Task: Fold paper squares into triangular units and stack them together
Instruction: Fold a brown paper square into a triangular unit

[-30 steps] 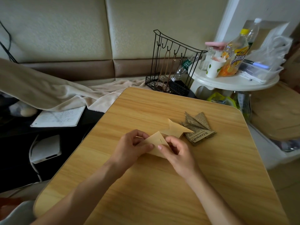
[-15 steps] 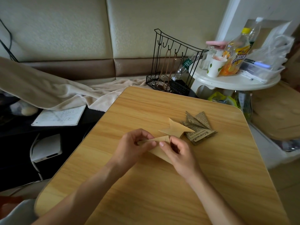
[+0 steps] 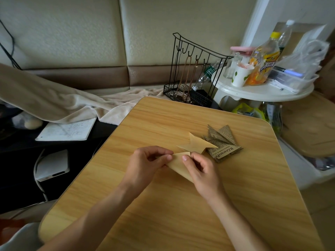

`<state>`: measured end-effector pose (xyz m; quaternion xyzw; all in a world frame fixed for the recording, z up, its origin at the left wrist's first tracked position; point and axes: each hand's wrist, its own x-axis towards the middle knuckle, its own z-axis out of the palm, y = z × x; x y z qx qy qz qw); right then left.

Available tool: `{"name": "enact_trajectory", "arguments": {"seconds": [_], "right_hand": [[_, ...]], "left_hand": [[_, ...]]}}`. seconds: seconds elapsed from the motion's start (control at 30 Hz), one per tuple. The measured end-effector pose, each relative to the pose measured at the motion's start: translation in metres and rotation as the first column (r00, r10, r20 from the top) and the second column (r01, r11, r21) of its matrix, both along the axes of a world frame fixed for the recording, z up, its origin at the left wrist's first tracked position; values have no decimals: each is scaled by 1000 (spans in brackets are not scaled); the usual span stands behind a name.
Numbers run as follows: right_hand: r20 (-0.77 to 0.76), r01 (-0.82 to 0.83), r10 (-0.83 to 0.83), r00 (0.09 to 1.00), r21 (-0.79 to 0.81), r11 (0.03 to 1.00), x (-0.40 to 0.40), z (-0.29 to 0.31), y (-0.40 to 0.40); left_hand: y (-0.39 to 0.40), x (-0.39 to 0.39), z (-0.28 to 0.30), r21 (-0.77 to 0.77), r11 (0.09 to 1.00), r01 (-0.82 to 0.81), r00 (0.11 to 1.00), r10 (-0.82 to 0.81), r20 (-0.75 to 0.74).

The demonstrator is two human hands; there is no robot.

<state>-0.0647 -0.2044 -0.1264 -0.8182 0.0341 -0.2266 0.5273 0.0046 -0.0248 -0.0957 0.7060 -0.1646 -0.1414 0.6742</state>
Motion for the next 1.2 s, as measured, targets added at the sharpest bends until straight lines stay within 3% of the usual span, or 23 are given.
{"name": "enact_trajectory", "arguments": {"seconds": [0.37,0.87,1.0,1.2], "right_hand": [[4,-17,17,1000,11,1000,-3,5,3],[-33,-32,33,999,38,999,-2,5,1],[-14,8,-8,1000,-2,1000,-1,2,2],[21,47,-48,999,8,999,-1,1,0]], "left_hand": [[-1,2,-2,49,998,-36,997,33,69],[0,1,0,41,999,-25,998,22,54],[0,0,1,15,999,-41,999,42,-15],[4,2,4,-134,991,6,951,-47,-304]]}}
